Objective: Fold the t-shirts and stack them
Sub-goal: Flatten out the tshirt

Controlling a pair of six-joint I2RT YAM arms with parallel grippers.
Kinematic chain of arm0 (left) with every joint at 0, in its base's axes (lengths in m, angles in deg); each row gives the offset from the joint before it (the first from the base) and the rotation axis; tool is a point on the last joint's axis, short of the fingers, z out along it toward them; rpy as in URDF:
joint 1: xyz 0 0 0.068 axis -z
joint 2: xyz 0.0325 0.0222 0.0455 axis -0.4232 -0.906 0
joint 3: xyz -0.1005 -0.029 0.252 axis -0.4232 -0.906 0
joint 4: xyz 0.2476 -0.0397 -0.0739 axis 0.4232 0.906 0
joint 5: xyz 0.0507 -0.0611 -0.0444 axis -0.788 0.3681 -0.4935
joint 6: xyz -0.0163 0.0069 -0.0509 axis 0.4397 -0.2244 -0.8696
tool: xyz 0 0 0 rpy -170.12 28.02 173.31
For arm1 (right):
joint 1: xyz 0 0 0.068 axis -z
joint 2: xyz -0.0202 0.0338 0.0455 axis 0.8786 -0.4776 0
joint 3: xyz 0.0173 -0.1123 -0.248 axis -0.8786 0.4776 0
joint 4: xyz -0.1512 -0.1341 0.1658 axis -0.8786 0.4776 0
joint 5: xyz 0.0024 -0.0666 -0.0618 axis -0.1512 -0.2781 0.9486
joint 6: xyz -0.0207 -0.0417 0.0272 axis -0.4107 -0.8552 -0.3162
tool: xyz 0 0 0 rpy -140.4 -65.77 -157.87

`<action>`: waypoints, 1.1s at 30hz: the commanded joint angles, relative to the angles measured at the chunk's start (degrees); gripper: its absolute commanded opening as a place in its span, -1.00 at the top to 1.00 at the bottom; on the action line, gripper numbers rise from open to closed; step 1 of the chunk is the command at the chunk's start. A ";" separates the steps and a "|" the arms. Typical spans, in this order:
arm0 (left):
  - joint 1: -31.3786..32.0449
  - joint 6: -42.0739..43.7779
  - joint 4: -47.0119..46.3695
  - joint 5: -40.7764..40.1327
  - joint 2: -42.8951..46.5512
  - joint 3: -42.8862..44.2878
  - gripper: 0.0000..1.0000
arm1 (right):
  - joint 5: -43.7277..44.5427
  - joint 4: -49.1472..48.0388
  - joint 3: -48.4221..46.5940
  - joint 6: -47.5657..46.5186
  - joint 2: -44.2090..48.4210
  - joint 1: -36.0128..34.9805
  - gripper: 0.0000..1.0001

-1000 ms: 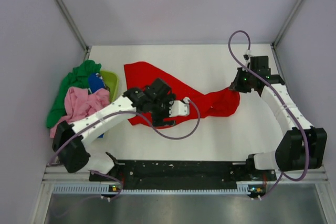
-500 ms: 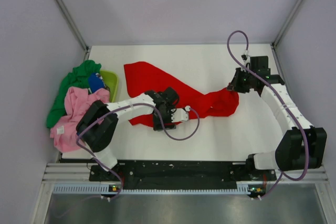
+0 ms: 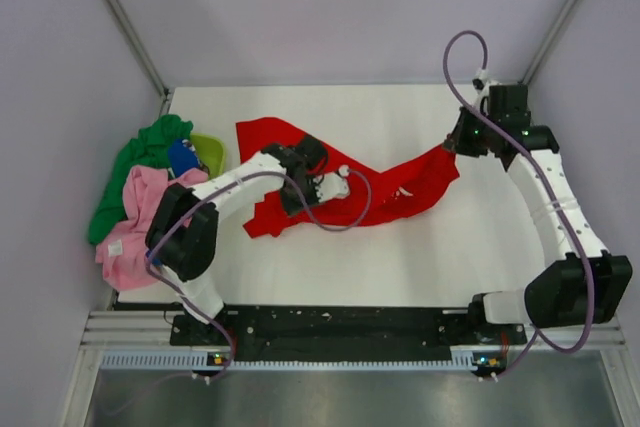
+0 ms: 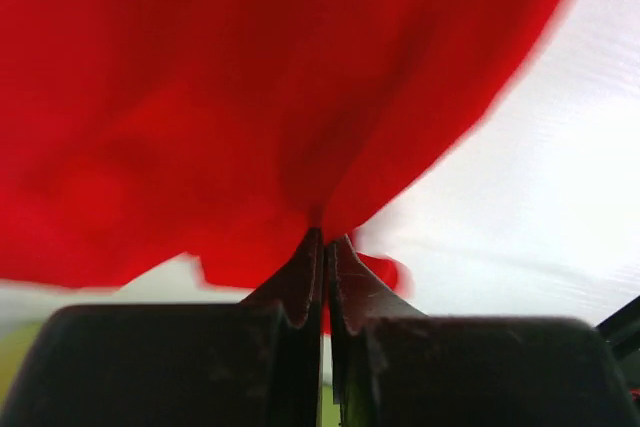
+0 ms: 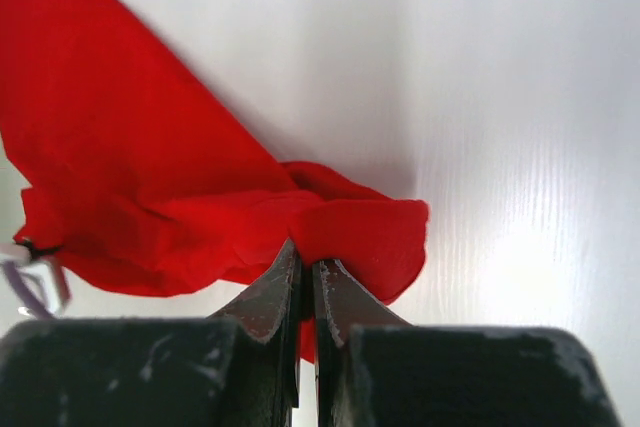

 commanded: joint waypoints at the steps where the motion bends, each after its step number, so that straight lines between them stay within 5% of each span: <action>1: -6.12 -3.82 12.87 2.54 9.48 18.00 1.00 | 3.74 3.62 -11.73 -3.35 5.18 0.05 1.00; 5: -9.65 -4.53 20.10 1.43 15.19 30.85 1.00 | 4.01 8.10 -19.91 -6.07 9.48 0.14 1.00; 14: -9.65 -5.85 19.32 -9.74 31.19 44.40 1.00 | 1.90 10.92 -31.34 -9.07 23.36 0.05 1.00; 20: -9.57 -3.56 16.86 -12.74 35.33 44.59 1.00 | 0.23 11.10 -33.20 -7.14 25.23 0.05 1.00; 28: -12.36 0.04 4.75 -18.62 25.52 40.72 1.00 | 4.89 8.47 -35.03 -5.03 9.79 0.05 1.00; 33: -18.35 -0.49 2.01 -21.87 7.24 56.60 1.00 | 2.69 6.53 -50.29 -2.39 -8.92 1.28 1.00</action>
